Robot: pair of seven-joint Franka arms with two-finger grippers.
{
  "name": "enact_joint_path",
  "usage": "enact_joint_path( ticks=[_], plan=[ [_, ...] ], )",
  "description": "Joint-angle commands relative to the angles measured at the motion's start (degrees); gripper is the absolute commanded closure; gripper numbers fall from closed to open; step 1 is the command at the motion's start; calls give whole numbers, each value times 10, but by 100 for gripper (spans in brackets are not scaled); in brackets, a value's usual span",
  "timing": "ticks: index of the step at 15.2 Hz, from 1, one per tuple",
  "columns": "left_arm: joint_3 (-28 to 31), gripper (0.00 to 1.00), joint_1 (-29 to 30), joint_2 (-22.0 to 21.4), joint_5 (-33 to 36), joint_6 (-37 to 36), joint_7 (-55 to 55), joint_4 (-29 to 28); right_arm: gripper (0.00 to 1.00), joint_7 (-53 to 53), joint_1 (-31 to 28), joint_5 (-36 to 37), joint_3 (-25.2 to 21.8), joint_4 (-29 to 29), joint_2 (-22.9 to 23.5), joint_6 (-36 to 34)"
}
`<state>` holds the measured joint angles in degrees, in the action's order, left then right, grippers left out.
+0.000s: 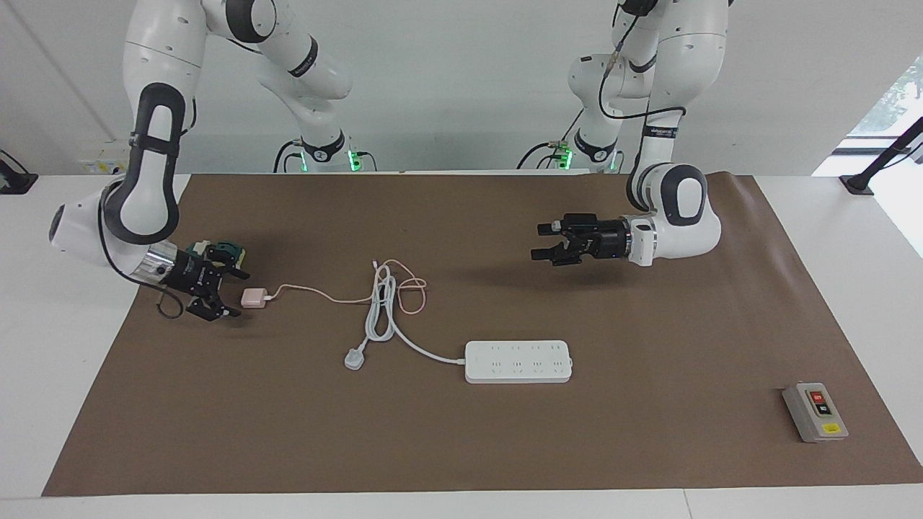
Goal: Plug charger into power strip
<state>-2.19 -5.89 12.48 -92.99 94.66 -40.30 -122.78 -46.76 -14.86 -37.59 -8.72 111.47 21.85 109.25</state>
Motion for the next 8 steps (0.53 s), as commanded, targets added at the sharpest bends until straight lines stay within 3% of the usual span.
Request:
enact_joint_path(
  ticks=[1, 3, 7, 8],
  plan=[
    [7, 0, -17, 10, -26, 3, -18, 1, 0, 20, -9, -22, 5, 25, -8, 10],
    [8, 0, -23, 24, -26, 13, -18, 16, 0, 24, -9, -21, 5, 26, -9, 9],
    [8, 0, -22, 93, -26, -1, -18, 76, 0, 34, -9, -22, 5, 31, -11, 10],
    [8, 0, -22, 97, -26, -4, -18, 82, 6, 34, -9, -22, 5, 31, -11, 10]
  ],
)
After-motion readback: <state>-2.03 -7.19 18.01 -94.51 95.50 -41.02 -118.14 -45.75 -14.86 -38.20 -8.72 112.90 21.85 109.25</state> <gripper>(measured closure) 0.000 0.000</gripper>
